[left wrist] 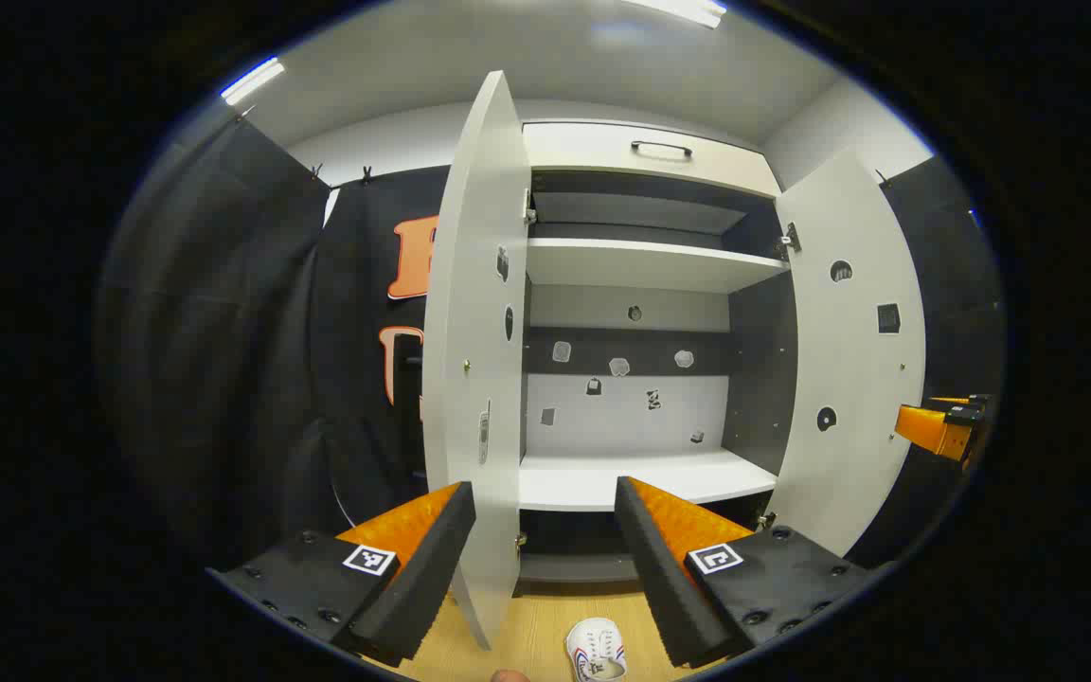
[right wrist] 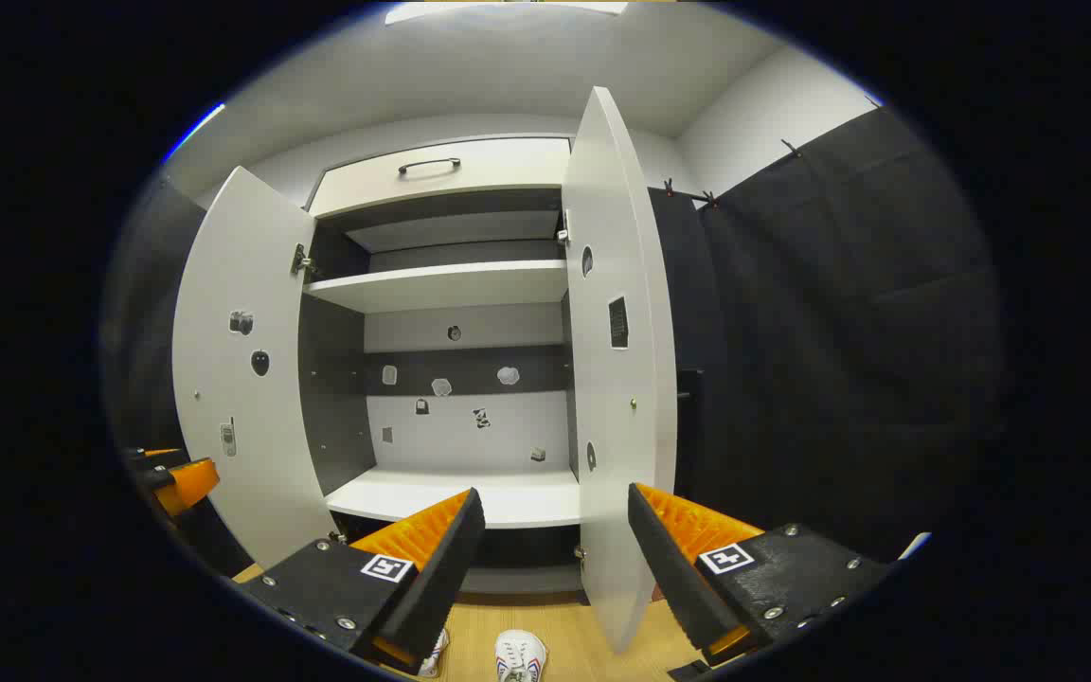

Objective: Grab one shoe with the right hand and put it into the shoe cabinet, grab the other shoe with the left hand and put it into the shoe cabinet; then close the right door with the right hand and the left door with the left hand.

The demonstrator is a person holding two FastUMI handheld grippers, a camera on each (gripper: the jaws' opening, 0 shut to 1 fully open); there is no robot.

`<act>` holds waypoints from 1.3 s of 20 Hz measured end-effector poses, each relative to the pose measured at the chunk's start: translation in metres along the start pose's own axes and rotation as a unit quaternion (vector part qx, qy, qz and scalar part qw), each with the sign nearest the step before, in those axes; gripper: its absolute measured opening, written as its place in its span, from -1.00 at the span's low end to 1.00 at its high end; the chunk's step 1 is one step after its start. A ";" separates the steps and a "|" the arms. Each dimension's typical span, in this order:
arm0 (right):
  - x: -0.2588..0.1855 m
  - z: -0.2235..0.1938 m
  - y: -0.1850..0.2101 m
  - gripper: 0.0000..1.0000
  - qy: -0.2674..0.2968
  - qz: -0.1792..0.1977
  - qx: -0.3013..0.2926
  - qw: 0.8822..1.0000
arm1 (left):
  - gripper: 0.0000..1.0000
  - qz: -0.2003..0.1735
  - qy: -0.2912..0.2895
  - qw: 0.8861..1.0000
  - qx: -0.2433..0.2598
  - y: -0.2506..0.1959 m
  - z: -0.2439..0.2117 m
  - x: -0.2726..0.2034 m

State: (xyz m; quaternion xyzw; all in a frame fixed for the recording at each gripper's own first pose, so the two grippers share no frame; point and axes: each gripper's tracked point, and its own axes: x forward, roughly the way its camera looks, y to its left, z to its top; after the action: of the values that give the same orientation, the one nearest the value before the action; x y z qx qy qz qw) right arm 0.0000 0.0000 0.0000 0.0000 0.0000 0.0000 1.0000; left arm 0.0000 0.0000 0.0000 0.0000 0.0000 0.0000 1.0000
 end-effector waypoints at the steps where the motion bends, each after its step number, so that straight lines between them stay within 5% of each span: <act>1: -0.001 -0.001 0.001 0.88 -0.001 0.005 0.000 1.000 | 0.93 0.003 -0.001 1.000 0.003 -0.001 0.001 -0.001; 7: -0.003 -0.003 0.004 0.88 0.000 0.020 -0.017 1.000 | 0.93 0.008 -0.006 1.000 0.003 -0.011 0.003 -0.012; 18: -0.015 -0.002 0.015 0.88 -0.008 -0.009 -0.023 1.000 | 0.99 -0.004 -0.031 0.999 0.009 0.006 0.025 -0.005; 19: -0.014 -0.003 0.017 0.88 -0.008 -0.010 -0.022 1.000 | 0.87 -0.005 -0.030 0.999 0.008 0.006 0.024 -0.005; 26: -0.002 -0.068 0.035 0.88 0.046 -0.001 -0.031 0.998 | 0.93 -0.004 -0.032 0.999 0.001 0.019 0.025 -0.002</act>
State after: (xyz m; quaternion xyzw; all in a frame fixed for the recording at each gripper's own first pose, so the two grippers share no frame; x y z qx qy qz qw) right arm -0.0020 0.0346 -0.0678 -0.0313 0.0458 -0.0015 0.9985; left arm -0.0022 0.0194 0.0253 0.0014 -0.0320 -0.0035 0.9995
